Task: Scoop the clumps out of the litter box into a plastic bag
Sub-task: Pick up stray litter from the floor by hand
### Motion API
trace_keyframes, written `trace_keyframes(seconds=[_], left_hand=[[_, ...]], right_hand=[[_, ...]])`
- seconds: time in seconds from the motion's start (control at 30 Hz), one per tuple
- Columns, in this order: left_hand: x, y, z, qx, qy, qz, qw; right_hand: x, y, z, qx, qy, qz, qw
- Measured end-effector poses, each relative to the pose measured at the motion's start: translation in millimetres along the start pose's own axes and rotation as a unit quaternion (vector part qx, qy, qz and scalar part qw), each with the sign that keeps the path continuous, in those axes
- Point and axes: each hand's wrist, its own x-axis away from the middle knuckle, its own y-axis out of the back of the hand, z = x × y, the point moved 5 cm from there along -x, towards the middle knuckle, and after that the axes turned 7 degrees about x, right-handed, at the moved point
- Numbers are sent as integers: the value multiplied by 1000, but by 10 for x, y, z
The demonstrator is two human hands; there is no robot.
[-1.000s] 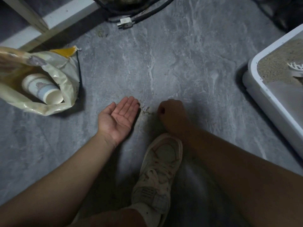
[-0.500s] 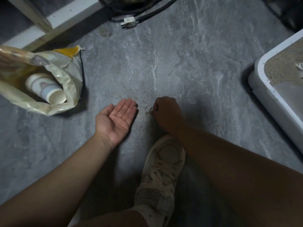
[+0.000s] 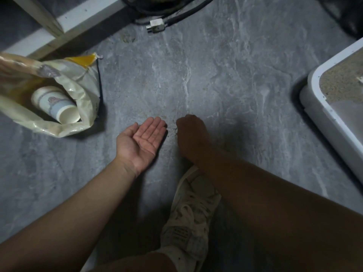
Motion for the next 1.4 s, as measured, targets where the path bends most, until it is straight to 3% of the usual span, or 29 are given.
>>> trace_keyframes(seconds=[0.17, 0.37, 0.47, 0.57, 0.67, 0.77, 0.87, 1.0, 1.1, 1.4], left_hand=[[-14, 2, 3, -4, -1, -5, 1000], [-16, -22, 3, -10, -6, -9, 1000], [-19, -36, 21, -19, -7, -11, 1000], [-18, -58, 59, -33, -1, -7, 999], [6, -100, 121, -34, 21, 6, 999], [4, -148, 138, -11, 23, 19, 1000], [-2, -151, 130, -1, 9, 16, 1000], [-5, -103, 105, 9, 4, 10, 1000], [-29, -79, 60, 7, -2, 4, 1000], [-64, 20, -8, 3, -6, -4, 1000]], right_hand=[[29, 57, 152, 67, 62, -11, 996], [54, 32, 203, 85, 52, -9, 995], [56, 49, 190, 39, 42, -26, 998], [110, 55, 447, 22, 94, -13, 995], [169, 64, 603, -53, 78, 36, 995], [282, 197, 508, -146, 87, 14, 985], [316, 245, 95, -145, 28, -16, 989], [301, 95, -465, -126, -100, 42, 986], [264, -14, -518, -116, -115, 78, 983], [65, -131, -423, -150, -137, 35, 978]])
